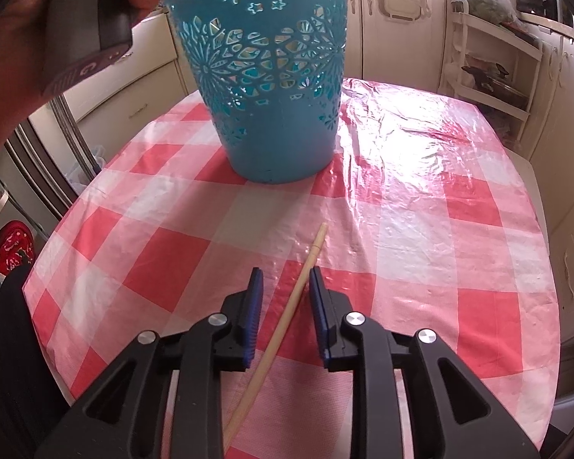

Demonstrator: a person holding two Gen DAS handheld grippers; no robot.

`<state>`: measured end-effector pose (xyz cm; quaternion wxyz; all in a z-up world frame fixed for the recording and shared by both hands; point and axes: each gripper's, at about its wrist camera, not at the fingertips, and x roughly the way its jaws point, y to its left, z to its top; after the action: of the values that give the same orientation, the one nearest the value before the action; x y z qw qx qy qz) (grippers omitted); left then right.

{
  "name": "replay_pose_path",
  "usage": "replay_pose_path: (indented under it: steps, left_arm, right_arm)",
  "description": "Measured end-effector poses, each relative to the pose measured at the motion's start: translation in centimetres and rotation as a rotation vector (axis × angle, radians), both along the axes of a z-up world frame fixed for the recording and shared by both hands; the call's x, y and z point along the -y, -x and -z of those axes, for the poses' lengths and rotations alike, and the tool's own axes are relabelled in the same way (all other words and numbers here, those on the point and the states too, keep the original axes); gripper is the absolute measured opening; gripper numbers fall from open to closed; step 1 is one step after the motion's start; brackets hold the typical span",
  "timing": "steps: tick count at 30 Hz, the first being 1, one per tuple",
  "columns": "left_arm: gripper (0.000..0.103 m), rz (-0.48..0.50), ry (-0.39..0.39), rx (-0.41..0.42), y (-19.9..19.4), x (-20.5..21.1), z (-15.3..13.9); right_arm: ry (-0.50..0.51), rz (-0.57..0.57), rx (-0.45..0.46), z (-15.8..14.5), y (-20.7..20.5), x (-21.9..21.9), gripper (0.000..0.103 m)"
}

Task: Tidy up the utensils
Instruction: 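Lift the stick with the left gripper over the basket and release it inside, then grasp the last wooden stick with the right gripper while the left gripper withdraws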

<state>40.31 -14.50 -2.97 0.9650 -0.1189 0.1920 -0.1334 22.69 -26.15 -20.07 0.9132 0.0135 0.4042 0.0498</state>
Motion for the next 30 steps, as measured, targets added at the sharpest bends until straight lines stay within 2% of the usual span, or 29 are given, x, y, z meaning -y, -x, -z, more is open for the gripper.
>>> replay_pose_path:
  steps: [8,11,14,16,19,22,24,26,30]
  left_arm:
    - [0.005,0.030,-0.064,-0.027,1.0,-0.5,1.9]
    - [0.008,0.077,-0.132,-0.045,1.9,0.0,2.2]
    - [0.023,0.079,-0.175,-0.035,3.5,-0.8,2.0]
    - [0.041,0.055,-0.171,-0.018,4.8,-2.1,1.6]
    - [0.055,-0.002,-0.159,0.019,7.5,-4.7,0.9]
    - [0.067,-0.065,-0.154,0.026,9.9,-7.5,1.4]
    - [0.074,-0.097,-0.160,-0.012,10.8,-9.1,2.9]
    - [0.075,-0.113,-0.160,-0.092,11.0,-10.6,5.4]
    - [0.075,-0.116,-0.164,-0.226,10.9,-12.2,10.2]
  right_arm:
    - [0.005,-0.001,0.001,0.0,0.1,0.0,0.026]
    - [0.004,-0.005,0.001,0.0,0.1,0.0,0.027]
    - [-0.020,-0.007,-0.001,0.1,0.1,0.3,0.027]
    - [-0.047,-0.003,-0.003,0.0,0.2,0.7,0.027]
    - [-0.075,0.006,-0.008,0.0,0.3,1.2,0.027]
    - [-0.040,0.005,-0.002,0.0,0.4,0.9,0.027]
    - [0.020,0.002,0.002,0.0,0.5,0.4,0.016]
    - [0.017,-0.009,-0.013,0.0,0.4,0.7,0.008]
    - [-0.050,-0.005,-0.065,-0.2,0.6,2.1,0.007]
